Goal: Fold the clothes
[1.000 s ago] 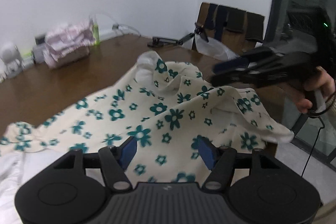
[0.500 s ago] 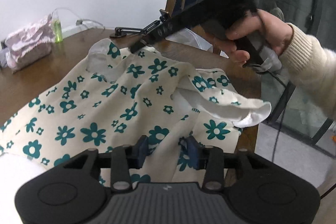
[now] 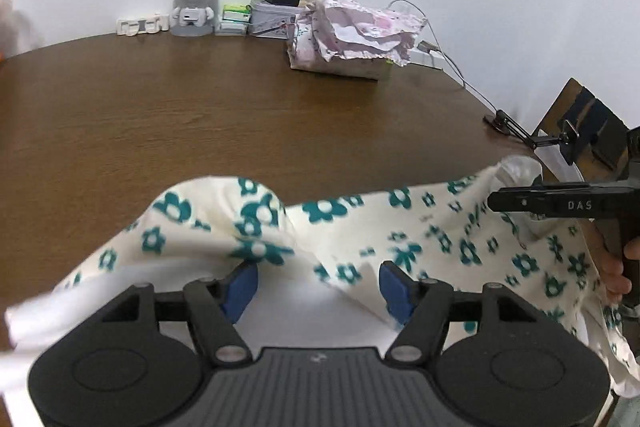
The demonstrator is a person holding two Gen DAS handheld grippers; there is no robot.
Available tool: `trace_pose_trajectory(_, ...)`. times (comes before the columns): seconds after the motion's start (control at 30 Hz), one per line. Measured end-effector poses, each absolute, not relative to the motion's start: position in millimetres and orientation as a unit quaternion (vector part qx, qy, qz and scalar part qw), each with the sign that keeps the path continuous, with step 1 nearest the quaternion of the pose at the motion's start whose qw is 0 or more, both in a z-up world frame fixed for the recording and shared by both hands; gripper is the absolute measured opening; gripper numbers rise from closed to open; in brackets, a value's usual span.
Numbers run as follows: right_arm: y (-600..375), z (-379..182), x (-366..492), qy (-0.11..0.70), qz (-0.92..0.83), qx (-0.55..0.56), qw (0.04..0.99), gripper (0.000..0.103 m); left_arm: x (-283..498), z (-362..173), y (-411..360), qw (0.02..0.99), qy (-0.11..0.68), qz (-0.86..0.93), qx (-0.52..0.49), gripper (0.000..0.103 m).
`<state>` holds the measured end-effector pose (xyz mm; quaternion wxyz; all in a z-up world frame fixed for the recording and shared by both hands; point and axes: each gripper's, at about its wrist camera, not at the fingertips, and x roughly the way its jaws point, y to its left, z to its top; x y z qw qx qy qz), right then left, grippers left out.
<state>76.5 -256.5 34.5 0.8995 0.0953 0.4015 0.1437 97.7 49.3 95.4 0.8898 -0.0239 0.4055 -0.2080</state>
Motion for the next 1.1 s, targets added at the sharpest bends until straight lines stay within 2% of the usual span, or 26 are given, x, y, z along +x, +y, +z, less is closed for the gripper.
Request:
trace_pose_trajectory(0.03,-260,33,82,0.406,0.138,0.116,0.896,0.035,102,94,49,0.891,0.404,-0.205,-0.024,0.062)
trace_pose_trajectory(0.07,-262,33,83,0.403,0.130,0.123,0.898,0.033,105,94,46,0.893,0.402,-0.199,-0.022,0.048)
trace_pose_trajectory(0.1,-264,33,81,0.395,0.119,0.124,0.902,0.009,108,93,43,0.896,0.400,-0.194,-0.020,0.022)
trace_pose_trajectory(0.13,-267,33,80,0.388,0.108,0.125,0.907,0.000,110,93,41,0.898,0.398,-0.189,-0.018,0.011)
trace_pose_trajectory(0.2,-271,33,77,0.372,0.086,0.126,0.915,0.000,108,93,41,0.899,0.395,-0.190,-0.012,0.009)
trace_pose_trajectory(0.33,-282,36,68,0.360,0.050,0.119,0.924,0.000,104,93,41,0.901,0.389,-0.191,-0.001,0.010)
trace_pose_trajectory(0.4,-281,40,62,0.372,0.072,0.118,0.918,0.003,102,93,42,0.902,0.386,-0.191,0.005,0.017)
trace_pose_trajectory(0.47,-275,45,55,0.378,0.109,0.118,0.912,0.015,100,93,41,0.903,0.383,-0.194,0.011,0.040)
trace_pose_trajectory(0.5,-269,46,54,0.380,0.124,0.114,0.910,0.038,97,97,39,0.901,0.382,-0.205,0.019,0.042)
trace_pose_trajectory(0.53,-263,45,54,0.379,0.129,0.103,0.911,0.046,93,101,37,0.899,0.380,-0.215,0.028,0.040)
trace_pose_trajectory(0.57,-258,43,56,0.381,0.125,0.088,0.912,0.044,88,106,34,0.900,0.373,-0.224,0.041,0.040)
trace_pose_trajectory(0.63,-248,37,61,0.396,0.116,0.075,0.908,0.024,74,118,27,0.905,0.340,-0.246,0.069,0.035)
trace_pose_trajectory(0.77,-231,31,56,0.396,0.121,0.046,0.909,0.013,65,133,1,0.894,0.287,-0.300,0.168,0.036)
trace_pose_trajectory(0.8,-227,31,53,0.392,0.116,0.032,0.912,0.003,70,131,-6,0.892,0.275,-0.302,0.193,0.037)
trace_pose_trajectory(0.9,-231,39,44,0.389,0.119,0.044,0.913,0.003,94,118,-19,0.879,0.273,-0.319,0.225,0.038)
trace_pose_trajectory(1.1,-249,44,28,0.409,0.137,0.063,0.900,0.004,124,87,-16,0.871,0.323,-0.310,0.201,0.039)
